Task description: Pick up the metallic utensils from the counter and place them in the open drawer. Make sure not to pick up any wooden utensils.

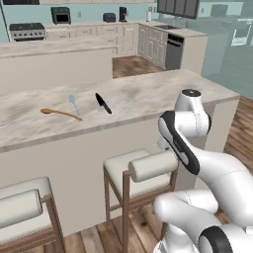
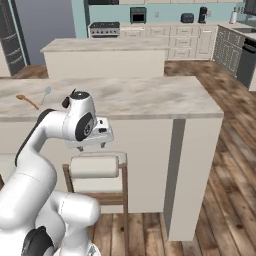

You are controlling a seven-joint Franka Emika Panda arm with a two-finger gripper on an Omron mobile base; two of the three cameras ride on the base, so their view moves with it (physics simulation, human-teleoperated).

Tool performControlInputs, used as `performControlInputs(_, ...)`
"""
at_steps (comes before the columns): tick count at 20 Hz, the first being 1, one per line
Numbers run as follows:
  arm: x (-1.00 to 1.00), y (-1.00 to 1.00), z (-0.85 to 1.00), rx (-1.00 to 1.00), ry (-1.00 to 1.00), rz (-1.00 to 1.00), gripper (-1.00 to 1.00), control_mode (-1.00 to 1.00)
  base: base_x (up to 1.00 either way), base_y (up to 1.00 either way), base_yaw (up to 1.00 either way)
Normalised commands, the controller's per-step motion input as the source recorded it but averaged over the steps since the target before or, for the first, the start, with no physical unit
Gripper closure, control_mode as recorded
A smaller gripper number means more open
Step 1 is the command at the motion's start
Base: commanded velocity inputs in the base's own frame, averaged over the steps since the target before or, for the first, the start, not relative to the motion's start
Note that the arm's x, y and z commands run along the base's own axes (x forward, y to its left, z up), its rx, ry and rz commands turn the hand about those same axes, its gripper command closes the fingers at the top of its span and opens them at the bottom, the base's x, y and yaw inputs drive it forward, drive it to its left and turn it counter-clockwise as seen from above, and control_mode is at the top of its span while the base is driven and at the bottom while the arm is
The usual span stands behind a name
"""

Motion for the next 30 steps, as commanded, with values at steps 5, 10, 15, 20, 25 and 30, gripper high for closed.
performControlInputs(5, 0.0, 0.0, 0.0, 0.0, 0.0, 0.0, -1.0, 1.0, 0.57, 0.11, -0.04)
performControlInputs(10, 0.0, 0.0, 0.0, 0.0, 0.0, 0.0, -1.0, 1.0, 0.0, 0.0, 0.0)
performControlInputs(15, 0.0, 0.0, 0.0, 0.0, 0.0, 0.0, -1.0, 1.0, 0.0, 0.0, 0.0)
performControlInputs(20, 0.0, 0.0, 0.0, 0.0, 0.0, 0.0, -1.0, 1.0, 0.0, 0.0, 0.0)
performControlInputs(25, 0.0, 0.0, 0.0, 0.0, 0.0, 0.0, -1.0, 1.0, 0.0, 0.0, 0.0)
performControlInputs(30, -0.17, 0.09, 0.0, 0.01, -0.12, -0.01, -1.0, -1.0, -0.03, 0.02, 0.0)
